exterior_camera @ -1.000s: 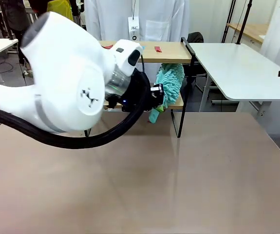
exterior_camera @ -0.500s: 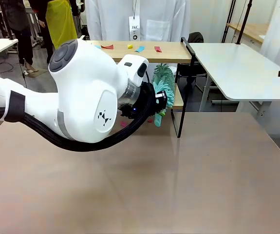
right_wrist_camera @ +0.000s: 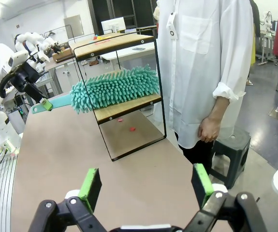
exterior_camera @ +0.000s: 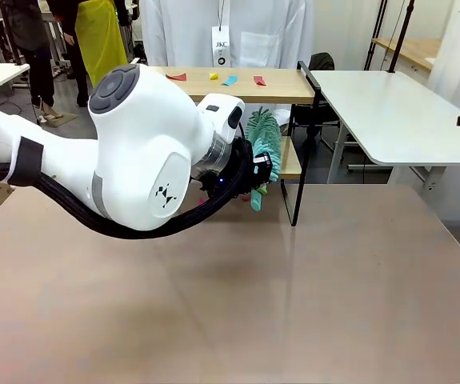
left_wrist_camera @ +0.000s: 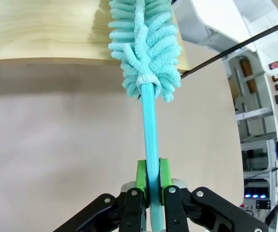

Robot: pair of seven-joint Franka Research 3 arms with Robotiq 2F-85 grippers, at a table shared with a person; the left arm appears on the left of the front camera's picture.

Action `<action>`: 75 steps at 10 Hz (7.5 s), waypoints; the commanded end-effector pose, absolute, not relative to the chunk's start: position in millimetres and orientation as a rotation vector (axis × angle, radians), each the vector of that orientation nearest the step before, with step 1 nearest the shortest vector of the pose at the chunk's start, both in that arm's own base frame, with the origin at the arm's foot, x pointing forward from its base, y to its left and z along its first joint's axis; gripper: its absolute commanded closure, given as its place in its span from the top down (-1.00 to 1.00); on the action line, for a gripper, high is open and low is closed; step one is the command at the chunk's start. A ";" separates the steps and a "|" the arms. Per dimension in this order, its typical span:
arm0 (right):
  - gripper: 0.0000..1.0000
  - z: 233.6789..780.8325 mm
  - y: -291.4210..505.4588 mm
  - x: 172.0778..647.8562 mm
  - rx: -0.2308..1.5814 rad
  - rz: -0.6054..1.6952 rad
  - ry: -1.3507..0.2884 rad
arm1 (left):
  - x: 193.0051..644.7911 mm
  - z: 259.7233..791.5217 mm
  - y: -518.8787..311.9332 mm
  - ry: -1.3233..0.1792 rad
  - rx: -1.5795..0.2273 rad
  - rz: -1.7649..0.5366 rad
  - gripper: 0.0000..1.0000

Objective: Clean the shelf.
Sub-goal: Clean the specific section of the Shelf indicated by the human with the Duster.

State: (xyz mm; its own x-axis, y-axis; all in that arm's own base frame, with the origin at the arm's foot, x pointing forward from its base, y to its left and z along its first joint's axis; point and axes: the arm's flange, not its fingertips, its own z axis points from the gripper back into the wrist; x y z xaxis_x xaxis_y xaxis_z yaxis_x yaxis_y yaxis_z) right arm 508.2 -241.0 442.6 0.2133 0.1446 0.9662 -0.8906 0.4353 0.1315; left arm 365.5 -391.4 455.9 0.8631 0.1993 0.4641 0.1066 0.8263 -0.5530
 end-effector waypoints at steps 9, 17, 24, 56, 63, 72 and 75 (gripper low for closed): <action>1.00 445.1 -239.8 508.2 0.833 0.855 -1.120 | 374.7 481.0 -337.1 -0.509 -0.400 0.108 -0.74; 1.00 445.1 -239.8 508.2 0.833 0.855 -1.120 | 345.4 502.8 -264.0 -0.721 0.150 0.189 -0.74; 1.00 445.1 -239.8 508.2 0.833 0.855 -1.120 | 328.3 506.1 -272.3 -0.789 0.195 0.120 -0.74; 1.00 445.1 -239.8 508.2 0.833 0.855 -1.120 | 235.5 585.3 -82.6 0.016 0.122 -1.152 -0.74; 1.00 445.1 -239.8 508.2 0.833 0.855 -1.120 | 235.5 585.3 -82.6 0.016 0.122 -1.152 -0.74; 1.00 445.1 -239.8 508.2 0.833 0.855 -1.120 | 235.5 585.3 -82.6 0.016 0.122 -1.152 -0.74; 1.00 445.1 -239.8 508.2 0.833 0.855 -1.120 | 235.5 585.3 -82.6 0.016 0.122 -1.152 -0.74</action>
